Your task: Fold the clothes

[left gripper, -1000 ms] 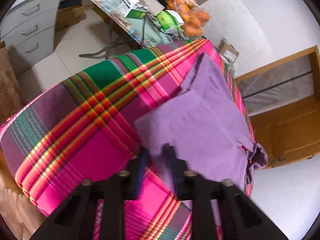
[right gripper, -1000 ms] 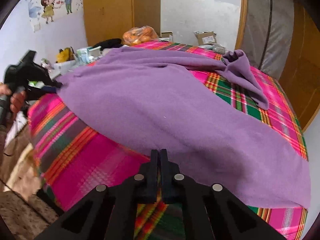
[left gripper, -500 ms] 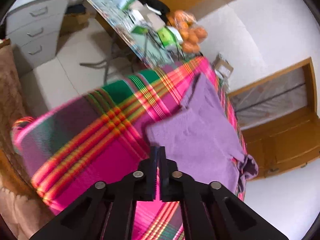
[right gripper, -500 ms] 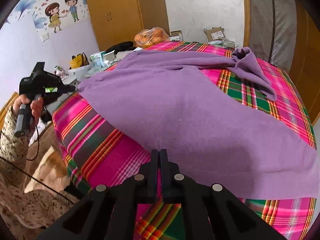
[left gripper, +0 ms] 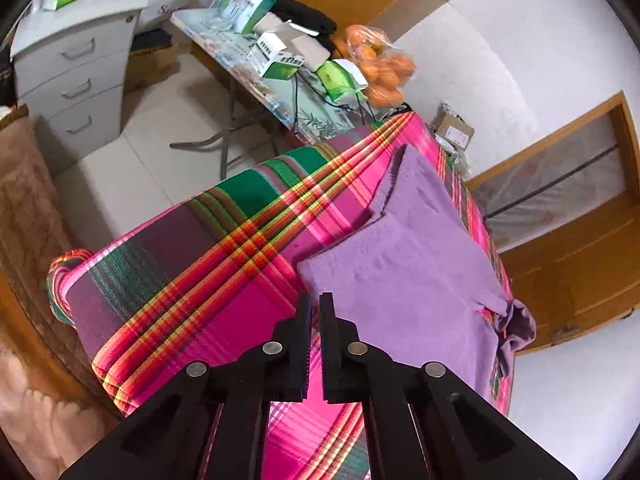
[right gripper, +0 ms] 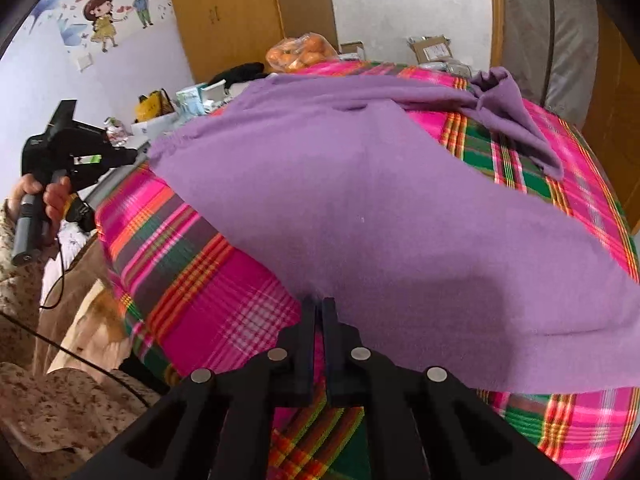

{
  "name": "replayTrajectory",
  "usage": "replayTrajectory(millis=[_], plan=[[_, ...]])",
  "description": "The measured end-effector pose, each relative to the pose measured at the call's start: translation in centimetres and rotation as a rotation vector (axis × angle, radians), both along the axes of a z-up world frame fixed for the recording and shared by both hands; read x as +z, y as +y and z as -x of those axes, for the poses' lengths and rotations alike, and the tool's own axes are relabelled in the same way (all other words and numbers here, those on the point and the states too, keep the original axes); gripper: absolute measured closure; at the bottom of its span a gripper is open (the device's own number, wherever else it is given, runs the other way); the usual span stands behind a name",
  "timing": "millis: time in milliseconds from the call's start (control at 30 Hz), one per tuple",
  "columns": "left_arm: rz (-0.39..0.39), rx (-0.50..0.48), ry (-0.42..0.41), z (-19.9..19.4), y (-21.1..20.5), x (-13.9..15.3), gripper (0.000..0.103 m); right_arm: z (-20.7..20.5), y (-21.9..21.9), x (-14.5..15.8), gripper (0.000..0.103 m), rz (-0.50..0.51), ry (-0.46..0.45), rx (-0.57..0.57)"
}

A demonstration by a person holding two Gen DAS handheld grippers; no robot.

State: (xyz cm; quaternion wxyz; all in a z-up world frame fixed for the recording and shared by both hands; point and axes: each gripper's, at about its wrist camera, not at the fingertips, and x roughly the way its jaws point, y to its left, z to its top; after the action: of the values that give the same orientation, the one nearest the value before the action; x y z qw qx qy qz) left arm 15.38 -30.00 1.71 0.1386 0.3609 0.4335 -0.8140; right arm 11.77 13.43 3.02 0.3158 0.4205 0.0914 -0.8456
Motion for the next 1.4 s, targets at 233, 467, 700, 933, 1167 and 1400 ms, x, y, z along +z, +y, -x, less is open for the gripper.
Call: replayTrajectory(millis=[233,467,700,933,1167,1400], plan=[[0.02,-0.044,0.007,0.9,1.1,1.7,0.091,2.3,2.3,0.3,0.085,-0.033,0.03,-0.133],[0.053,-0.081,-0.024,3.3,1.6,2.9,0.091,2.4,2.0,-0.5,0.083,-0.036,-0.049,-0.088],[0.138,-0.154,-0.022,7.6,2.6,5.9,0.076,5.7,3.7,5.4,0.082,-0.005,0.07,-0.139],[0.264,-0.279,-0.03,13.8,4.5,8.5,0.076,12.6,6.0,10.9,0.073,0.039,0.169,-0.256],[0.343,-0.392,-0.044,21.1,6.6,9.8,0.076,20.2,6.0,10.7,0.066,0.02,0.132,-0.326],[0.445,-0.487,-0.132,28.3,8.5,7.5,0.074,26.5,5.0,9.1,0.061,-0.011,0.08,-0.337]])
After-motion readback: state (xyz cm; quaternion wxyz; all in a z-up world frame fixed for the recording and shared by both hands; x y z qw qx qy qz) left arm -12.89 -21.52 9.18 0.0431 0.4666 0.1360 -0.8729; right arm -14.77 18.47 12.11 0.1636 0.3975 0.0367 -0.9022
